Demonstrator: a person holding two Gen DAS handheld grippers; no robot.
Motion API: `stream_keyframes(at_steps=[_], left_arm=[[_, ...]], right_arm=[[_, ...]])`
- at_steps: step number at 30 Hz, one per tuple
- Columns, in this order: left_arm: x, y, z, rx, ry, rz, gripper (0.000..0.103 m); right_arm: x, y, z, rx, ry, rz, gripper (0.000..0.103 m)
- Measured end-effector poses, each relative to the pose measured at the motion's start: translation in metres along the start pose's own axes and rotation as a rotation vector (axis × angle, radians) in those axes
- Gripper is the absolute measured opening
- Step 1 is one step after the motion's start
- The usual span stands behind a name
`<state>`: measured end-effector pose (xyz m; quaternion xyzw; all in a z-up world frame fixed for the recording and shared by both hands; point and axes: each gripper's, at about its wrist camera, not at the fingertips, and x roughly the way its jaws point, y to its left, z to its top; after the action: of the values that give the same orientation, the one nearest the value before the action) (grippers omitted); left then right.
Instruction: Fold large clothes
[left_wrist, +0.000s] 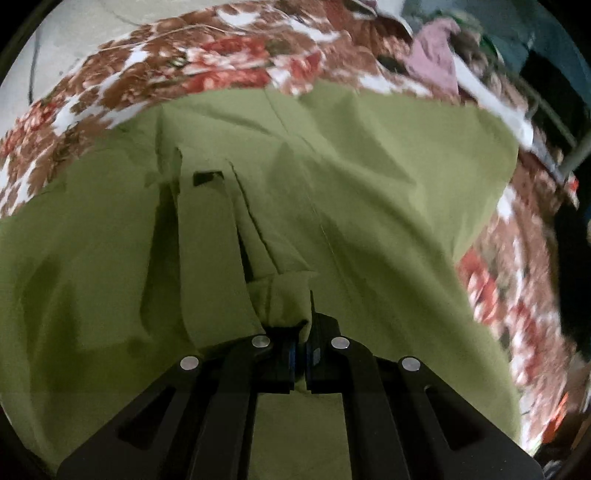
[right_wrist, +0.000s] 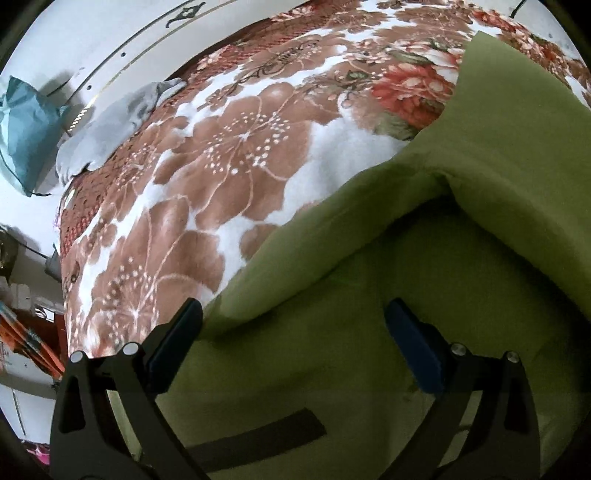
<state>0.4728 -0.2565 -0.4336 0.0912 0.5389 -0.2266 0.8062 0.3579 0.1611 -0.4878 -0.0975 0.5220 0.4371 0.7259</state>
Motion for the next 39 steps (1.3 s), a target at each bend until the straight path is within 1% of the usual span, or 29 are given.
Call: stream_keyframes(at_steps=[1,3,4,5,6,7,8,10,12,13,14,15,16,17,19,21,23,24,26,27,29,30,31,32,33,34,35,37,39], left_arm=[[0.003,-0.004,-0.002,0.021,0.011,0.028,0.006],[0.006,-0.009,-0.004,0.032,0.034,0.047,0.016],[0.003,-0.009,-0.003,0.023,0.041,0.031,0.034],[-0.003,-0.01,-0.002,0.01,0.041,0.011,0.055],[-0.012,-0.012,-0.001,0.0,0.027,0.01,0.065],[-0.022,-0.012,0.001,-0.006,0.006,0.027,0.075],[-0.029,-0.012,0.001,-0.007,-0.006,0.042,0.079],[-0.053,-0.008,0.007,-0.029,-0.026,0.068,0.082],[-0.08,0.0,0.015,-0.08,-0.062,0.073,0.084],[-0.101,0.009,0.022,-0.128,-0.09,0.072,0.087],[-0.12,0.018,0.028,-0.169,-0.114,0.073,0.089],[-0.134,0.024,0.034,-0.193,-0.129,0.076,0.09],[-0.156,0.037,0.041,-0.223,-0.152,0.088,0.09],[-0.172,0.048,0.048,-0.243,-0.167,0.101,0.09],[-0.21,0.084,0.055,-0.296,-0.223,0.116,0.092],[-0.235,0.114,0.055,-0.328,-0.264,0.118,0.094],[-0.256,0.154,0.045,-0.346,-0.3,0.124,0.095],[-0.261,0.178,0.034,-0.353,-0.314,0.144,0.095],[-0.256,0.212,0.015,-0.361,-0.302,0.188,0.095],[-0.248,0.233,-0.001,-0.372,-0.281,0.213,0.095],[-0.233,0.262,-0.026,-0.387,-0.245,0.246,0.095],[-0.224,0.275,-0.039,-0.392,-0.219,0.267,0.095],[-0.209,0.291,-0.058,-0.398,-0.185,0.297,0.095],[-0.198,0.3,-0.071,-0.402,-0.162,0.313,0.095],[-0.19,0.307,-0.082,-0.406,-0.142,0.322,0.095],[-0.174,0.317,-0.097,-0.412,-0.11,0.324,0.095],[-0.163,0.321,-0.108,-0.416,-0.093,0.32,0.095],[-0.14,0.33,-0.121,-0.417,-0.063,0.304,0.095],[-0.117,0.333,-0.132,-0.403,-0.029,0.301,0.095]], right_arm=[[-0.003,-0.002,-0.002,0.009,-0.001,0.009,0.098],[-0.011,-0.004,-0.004,0.007,-0.007,-0.003,0.098],[-0.015,-0.005,-0.004,-0.005,-0.007,-0.026,0.098],[-0.022,-0.006,-0.006,-0.025,-0.013,-0.061,0.098],[-0.027,-0.008,-0.006,-0.034,-0.015,-0.095,0.098],[-0.032,-0.011,-0.007,-0.036,-0.015,-0.116,0.098],[-0.039,-0.014,-0.009,-0.033,-0.015,-0.139,0.098],[-0.057,-0.021,-0.012,-0.03,-0.028,-0.187,0.098],[-0.078,-0.029,-0.017,-0.032,-0.052,-0.241,0.098],[-0.089,-0.034,-0.019,-0.038,-0.057,-0.287,0.098],[-0.096,-0.041,-0.022,-0.047,-0.05,-0.335,0.098],[-0.1,-0.048,-0.024,-0.054,-0.041,-0.384,0.098],[-0.105,-0.058,-0.026,-0.058,-0.033,-0.415,0.098],[-0.108,-0.065,-0.027,-0.059,-0.032,-0.426,0.098],[-0.125,-0.091,-0.032,-0.04,-0.06,-0.469,0.098],[-0.144,-0.117,-0.037,0.015,-0.081,-0.489,0.098],[-0.164,-0.14,-0.04,0.07,-0.083,-0.507,0.098],[-0.176,-0.154,-0.041,0.096,-0.092,-0.529,0.098],[-0.204,-0.18,-0.043,0.132,-0.118,-0.58,0.098],[-0.217,-0.195,-0.046,0.164,-0.128,-0.595,0.098],[-0.24,-0.232,-0.058,0.284,-0.139,-0.602,0.098],[-0.247,-0.248,-0.065,0.333,-0.141,-0.623,0.098],[-0.251,-0.265,-0.073,0.374,-0.13,-0.659,0.098],[-0.254,-0.288,-0.085,0.415,-0.1,-0.71,0.098],[-0.255,-0.3,-0.093,0.436,-0.089,-0.734,0.098],[-0.255,-0.318,-0.104,0.465,-0.073,-0.763,0.098],[-0.254,-0.329,-0.111,0.483,-0.057,-0.775,0.098],[-0.248,-0.354,-0.131,0.54,-0.018,-0.791,0.098],[-0.241,-0.369,-0.142,0.556,0.017,-0.807,0.098]])
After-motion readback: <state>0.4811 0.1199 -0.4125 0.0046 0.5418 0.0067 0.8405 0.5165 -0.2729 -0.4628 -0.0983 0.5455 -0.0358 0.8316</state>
